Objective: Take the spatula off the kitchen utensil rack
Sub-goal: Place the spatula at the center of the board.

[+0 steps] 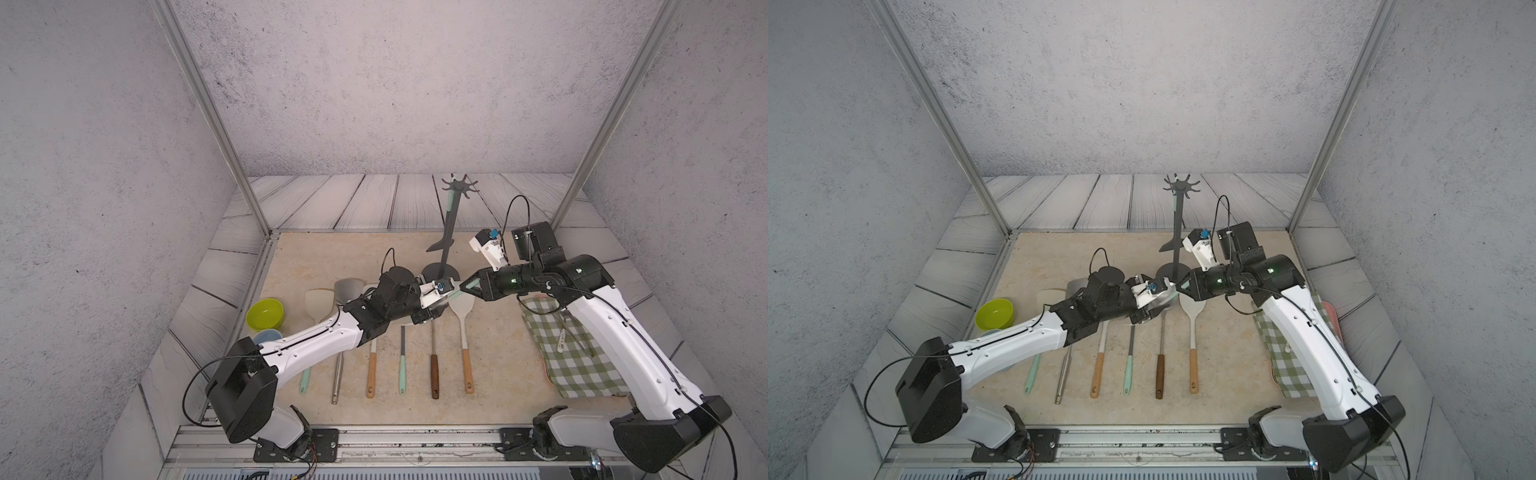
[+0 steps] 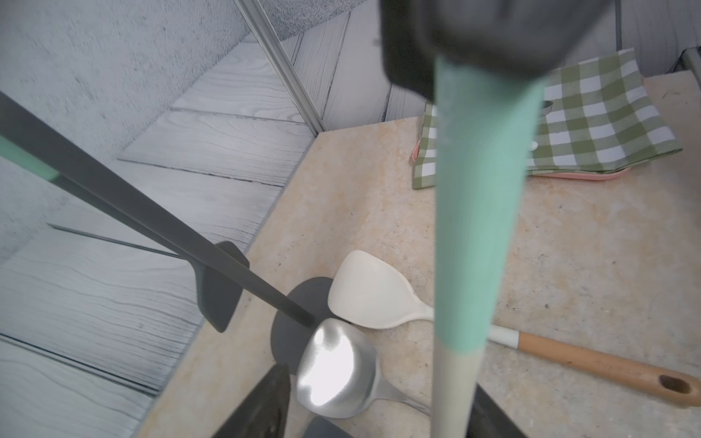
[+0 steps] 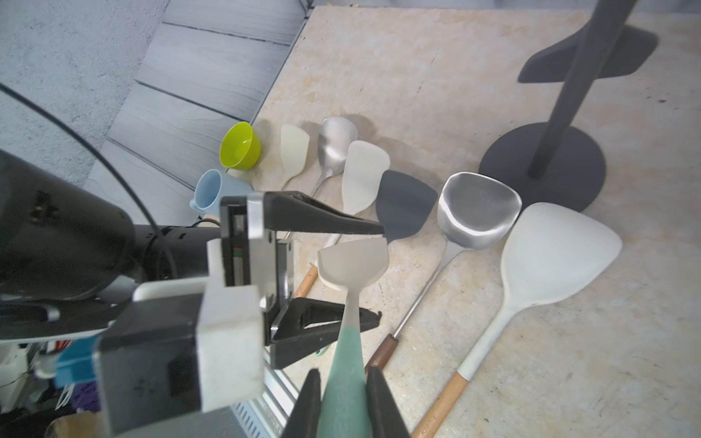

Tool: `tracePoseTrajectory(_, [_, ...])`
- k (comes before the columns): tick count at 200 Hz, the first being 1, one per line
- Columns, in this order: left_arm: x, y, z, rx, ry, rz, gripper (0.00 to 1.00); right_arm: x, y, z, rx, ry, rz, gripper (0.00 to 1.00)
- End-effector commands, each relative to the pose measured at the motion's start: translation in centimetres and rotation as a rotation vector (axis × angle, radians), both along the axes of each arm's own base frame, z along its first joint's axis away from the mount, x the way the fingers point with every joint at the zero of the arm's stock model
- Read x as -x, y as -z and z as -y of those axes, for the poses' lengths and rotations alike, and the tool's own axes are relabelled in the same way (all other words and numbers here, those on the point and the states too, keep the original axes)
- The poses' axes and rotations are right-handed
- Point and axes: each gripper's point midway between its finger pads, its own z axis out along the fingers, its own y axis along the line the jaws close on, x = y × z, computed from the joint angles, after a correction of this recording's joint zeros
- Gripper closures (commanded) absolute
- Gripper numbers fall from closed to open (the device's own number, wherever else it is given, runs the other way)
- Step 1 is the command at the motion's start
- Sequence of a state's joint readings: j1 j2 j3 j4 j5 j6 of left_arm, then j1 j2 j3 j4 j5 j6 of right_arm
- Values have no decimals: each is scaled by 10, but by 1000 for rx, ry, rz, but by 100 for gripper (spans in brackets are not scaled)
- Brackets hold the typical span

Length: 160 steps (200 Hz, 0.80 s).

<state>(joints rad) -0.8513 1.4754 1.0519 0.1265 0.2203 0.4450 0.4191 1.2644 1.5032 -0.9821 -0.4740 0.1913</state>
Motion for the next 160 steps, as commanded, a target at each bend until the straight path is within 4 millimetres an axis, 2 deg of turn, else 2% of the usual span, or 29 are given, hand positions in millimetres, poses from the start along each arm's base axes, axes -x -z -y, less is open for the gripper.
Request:
tracePoseTrajectory(1, [0, -34, -3, 93, -25, 25, 26, -4, -21, 22, 28, 115, 145, 100])
tracePoseTrajectory(10, [2, -38, -5, 111, -30, 21, 23, -4, -23, 31, 46, 157, 181, 100])
tracePoseTrajectory(13, [2, -40, -6, 116, -32, 19, 17, -4, -23, 34, 50, 172, 193, 100])
tracePoseTrajectory(19, [2, -43, -7, 128, -36, 16, 14, -5, -25, 41, 62, 202, 219, 100])
tracePoseTrajectory(27, [3, -46, -8, 145, -42, 11, 0, -4, -29, 49, 71, 238, 254, 100])
tracePoseTrajectory(67, [-5, -72, -27, 257, -176, -38, 1, -4, -50, 92, 131, 428, 432, 100])
tracePoseTrajectory(91, [-10, -82, -45, 359, -312, -146, 1, -8, -51, 122, 185, 577, 534, 100])
tracePoseTrajectory(123, [-4, -66, -62, 412, -410, -304, 1, -17, -43, 152, 245, 744, 628, 100])
tracePoseTrajectory(142, [2, -45, -76, 400, -465, -356, 1, -27, -31, 160, 283, 804, 654, 100])
tracePoseTrajectory(160, [11, -30, -89, 395, -484, -333, 1, -38, -18, 164, 316, 826, 662, 100])
